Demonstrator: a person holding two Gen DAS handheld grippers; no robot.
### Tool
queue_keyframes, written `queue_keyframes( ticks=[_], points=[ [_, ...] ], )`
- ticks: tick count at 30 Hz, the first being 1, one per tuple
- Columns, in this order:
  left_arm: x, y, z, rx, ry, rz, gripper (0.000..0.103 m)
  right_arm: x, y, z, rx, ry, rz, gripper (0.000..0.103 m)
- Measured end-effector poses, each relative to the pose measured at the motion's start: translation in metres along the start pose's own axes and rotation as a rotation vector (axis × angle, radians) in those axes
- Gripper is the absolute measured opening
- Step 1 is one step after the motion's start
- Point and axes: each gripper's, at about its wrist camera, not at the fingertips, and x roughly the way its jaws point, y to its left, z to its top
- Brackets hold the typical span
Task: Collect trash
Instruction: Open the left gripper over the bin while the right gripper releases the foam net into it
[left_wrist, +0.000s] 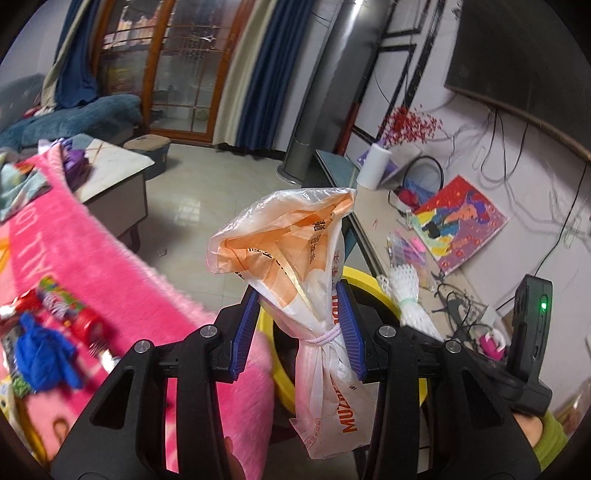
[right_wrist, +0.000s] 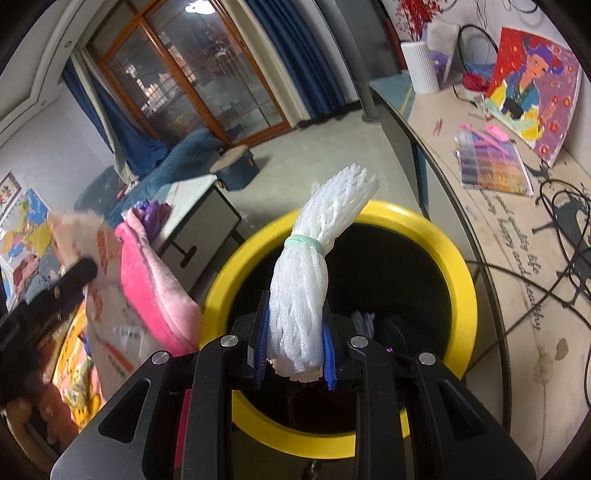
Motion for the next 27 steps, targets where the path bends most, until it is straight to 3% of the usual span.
queue_keyframes(
  ticks=[10,13,15,27],
  points=[
    [0.055,-0.025,0.008,0.067,0.062,-0.003,0.035,0.021,-0.026,-0.021,0.063,0.078,-0.044,0.025],
    [0.063,-0.032,0.008,0.082,0.076,-0.008,0.037,0.022,-0.031,-0.023,0.092,0.087,-0.056,0.034],
    [0.066,-0.032,0.006,0.077,0.086,-0.021,0.041,0.021,-0.033,-0.022,0.108,0.075,-0.058,0.047],
    [0.041,-0.01,0.003,0.006,0.049,-0.009,0.076,0.014,-0.033,-0.017,0.132,0.034,-0.074,0.047]
  ],
)
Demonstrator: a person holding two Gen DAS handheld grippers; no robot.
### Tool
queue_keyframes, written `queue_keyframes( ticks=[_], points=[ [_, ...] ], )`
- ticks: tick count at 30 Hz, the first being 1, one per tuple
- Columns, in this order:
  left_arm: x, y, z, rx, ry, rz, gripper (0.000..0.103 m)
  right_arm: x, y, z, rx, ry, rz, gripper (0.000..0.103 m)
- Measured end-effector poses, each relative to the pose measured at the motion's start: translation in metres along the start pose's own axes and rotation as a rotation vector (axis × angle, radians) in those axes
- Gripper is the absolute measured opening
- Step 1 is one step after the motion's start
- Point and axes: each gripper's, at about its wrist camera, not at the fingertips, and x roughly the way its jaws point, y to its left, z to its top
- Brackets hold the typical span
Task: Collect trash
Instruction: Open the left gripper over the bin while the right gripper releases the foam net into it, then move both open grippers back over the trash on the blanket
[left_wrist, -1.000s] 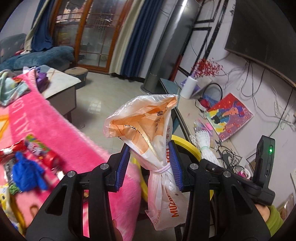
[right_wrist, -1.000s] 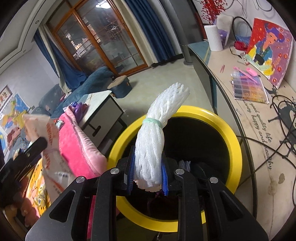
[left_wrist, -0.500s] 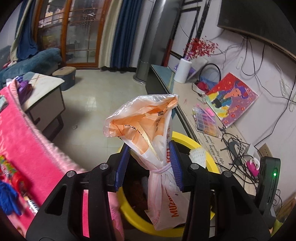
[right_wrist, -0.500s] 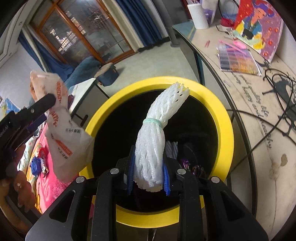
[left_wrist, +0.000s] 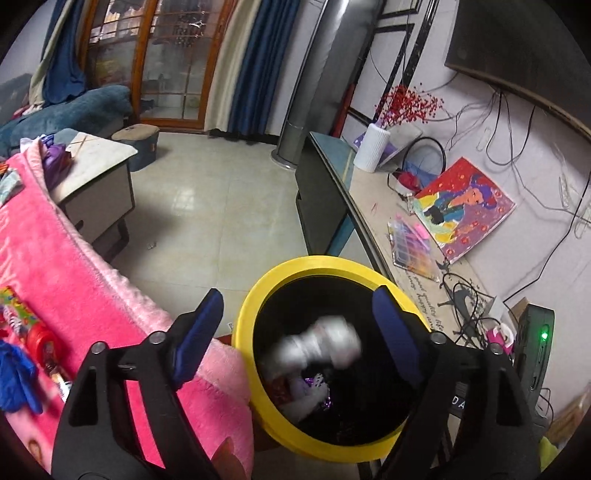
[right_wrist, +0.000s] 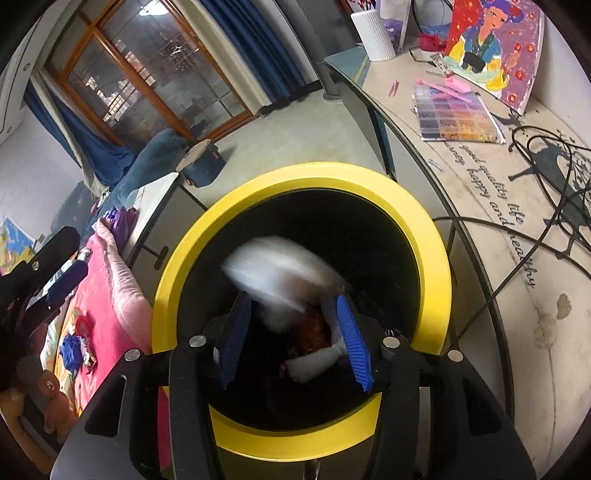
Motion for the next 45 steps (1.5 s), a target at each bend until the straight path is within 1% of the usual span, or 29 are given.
queue_keyframes(
  ticks=[2,4,6,8,13,19,21,25,33,36,40,45],
  points=[
    [-0.01,0.001,-0.001,0.001,-0.021,0.008,0.083,-0.004,0.003,0.001,-0.009,-0.01,0.004,0.048],
    [-0.02,0.004,-0.003,-0.002,-0.04,0.015,0.088,-0.008,0.008,0.001,-0.022,-0.025,0.007,0.048],
    [-0.029,0.008,-0.004,-0.001,-0.056,0.032,0.09,-0.013,0.015,0.001,-0.039,-0.038,0.009,0.048],
    [-0.04,0.014,-0.006,-0.002,-0.078,0.067,0.092,-0.018,0.024,0.003,-0.06,-0.056,0.011,0.052],
    [-0.062,0.028,-0.009,-0.013,-0.117,0.146,0.092,-0.032,0.048,0.001,-0.128,-0.093,0.035,0.055],
    [-0.089,0.051,-0.015,-0.054,-0.152,0.204,0.092,-0.047,0.069,-0.002,-0.188,-0.135,0.045,0.065],
    [-0.098,0.057,-0.018,-0.054,-0.16,0.228,0.092,-0.048,0.072,-0.003,-0.19,-0.143,0.045,0.07],
    [-0.117,0.07,-0.025,-0.054,-0.176,0.272,0.092,-0.048,0.08,-0.005,-0.202,-0.15,0.041,0.072],
    [-0.154,0.099,-0.035,-0.082,-0.226,0.329,0.092,-0.043,0.116,-0.014,-0.3,-0.14,0.039,0.073],
    [-0.166,0.109,-0.036,-0.11,-0.239,0.337,0.092,-0.046,0.135,-0.018,-0.339,-0.146,0.052,0.074],
    [-0.178,0.122,-0.039,-0.131,-0.249,0.358,0.092,-0.052,0.164,-0.026,-0.396,-0.148,0.101,0.076],
    [-0.19,0.136,-0.044,-0.152,-0.257,0.377,0.092,-0.055,0.196,-0.035,-0.451,-0.143,0.141,0.077]
  ],
)
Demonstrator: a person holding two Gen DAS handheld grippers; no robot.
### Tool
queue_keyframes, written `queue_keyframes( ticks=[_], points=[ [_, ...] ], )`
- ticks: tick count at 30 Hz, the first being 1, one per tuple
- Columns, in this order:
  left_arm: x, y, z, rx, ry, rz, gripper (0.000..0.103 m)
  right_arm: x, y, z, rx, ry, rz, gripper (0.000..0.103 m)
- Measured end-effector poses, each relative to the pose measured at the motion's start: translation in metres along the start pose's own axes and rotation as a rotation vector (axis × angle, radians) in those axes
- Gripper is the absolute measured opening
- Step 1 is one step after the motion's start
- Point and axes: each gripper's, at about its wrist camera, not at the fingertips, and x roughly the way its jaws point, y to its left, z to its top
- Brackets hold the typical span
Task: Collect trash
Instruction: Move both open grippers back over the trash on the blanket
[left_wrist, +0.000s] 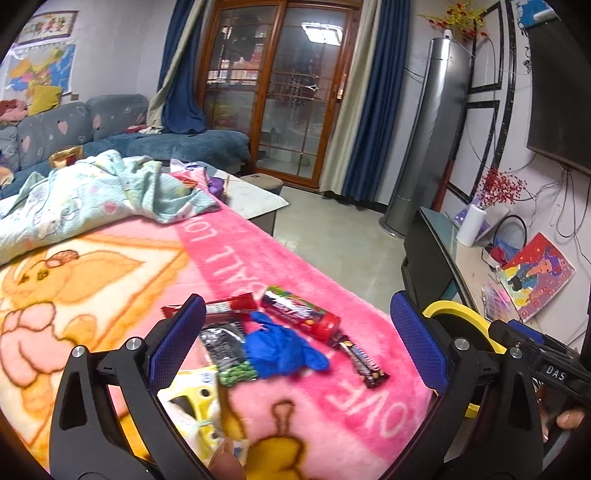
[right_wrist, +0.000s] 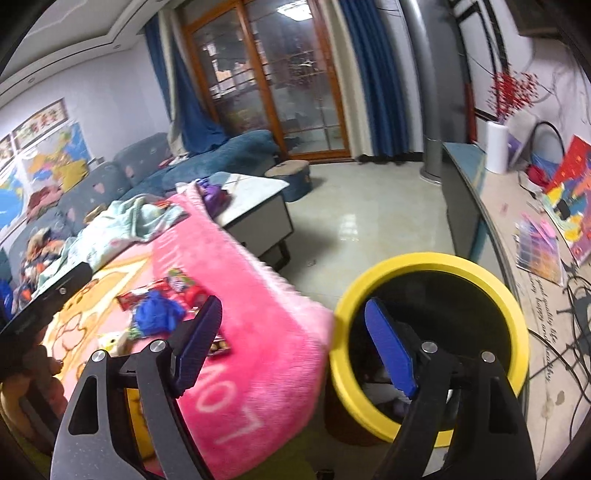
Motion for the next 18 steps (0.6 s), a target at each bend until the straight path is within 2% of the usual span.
queue_keyframes(
  ticks=[7,18],
  points=[
    [-0.004,0.027,0.002,-0.039,-0.001,0.019,0.092,0.009,0.041,0.003,-0.073,0.025,0.048,0.078],
    [0.004,0.084,-0.001,-0.154,0.027,0.063,0.092,0.039,0.096,0.002,-0.151,0.078,0.121,0.078]
  ],
)
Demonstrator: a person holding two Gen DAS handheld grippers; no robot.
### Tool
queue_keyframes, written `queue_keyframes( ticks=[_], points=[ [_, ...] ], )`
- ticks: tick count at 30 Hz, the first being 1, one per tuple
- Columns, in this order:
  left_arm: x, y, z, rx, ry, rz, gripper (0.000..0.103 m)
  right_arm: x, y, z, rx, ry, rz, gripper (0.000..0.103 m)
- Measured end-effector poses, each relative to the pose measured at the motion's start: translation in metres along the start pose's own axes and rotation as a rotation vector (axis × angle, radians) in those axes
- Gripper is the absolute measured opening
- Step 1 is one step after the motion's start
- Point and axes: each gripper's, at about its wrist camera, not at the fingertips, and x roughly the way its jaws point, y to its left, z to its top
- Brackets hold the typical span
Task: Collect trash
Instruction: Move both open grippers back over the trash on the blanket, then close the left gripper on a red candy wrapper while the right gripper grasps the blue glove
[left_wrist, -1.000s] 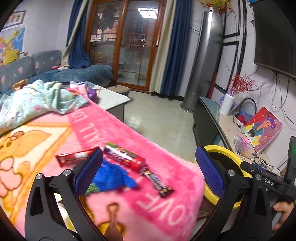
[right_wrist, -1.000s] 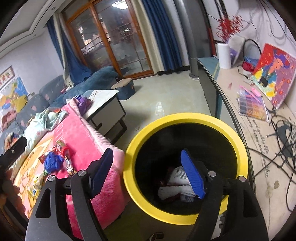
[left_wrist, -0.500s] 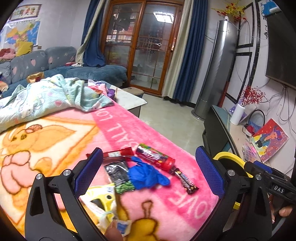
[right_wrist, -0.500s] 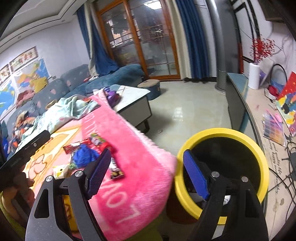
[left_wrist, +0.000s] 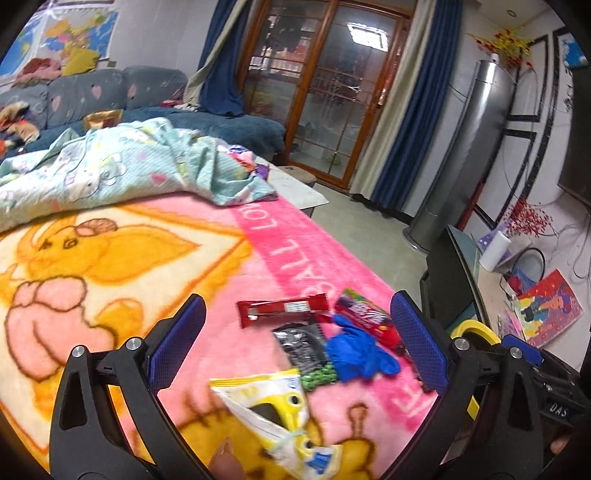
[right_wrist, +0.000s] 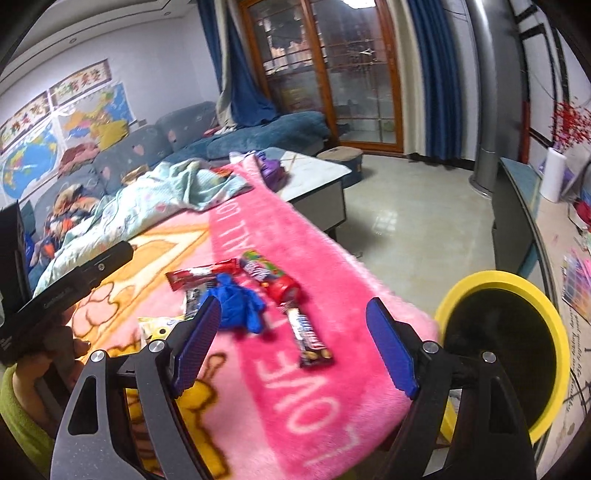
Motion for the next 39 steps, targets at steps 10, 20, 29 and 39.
queue_keyframes(
  ticks=[10,20,29,39],
  points=[
    [0.022,0.037,0.001,-0.027,0.087,0.008,0.092,0.03,0.022,0.002,-0.049,0.053,0.012,0.078],
    [0.061,0.044,-0.002,0.058,0.226,-0.028,0.092,0.06,0.045,-0.004,-0.109,0.125,0.054,0.07],
    [0.092,0.054,-0.002,0.007,0.291,-0.095,0.075,0.096,0.057,-0.006,-0.095,0.19,0.072,0.059],
    [0.107,0.067,-0.006,-0.129,0.313,-0.213,0.06,0.115,0.048,-0.019,-0.048,0.261,0.102,0.037]
  ],
)
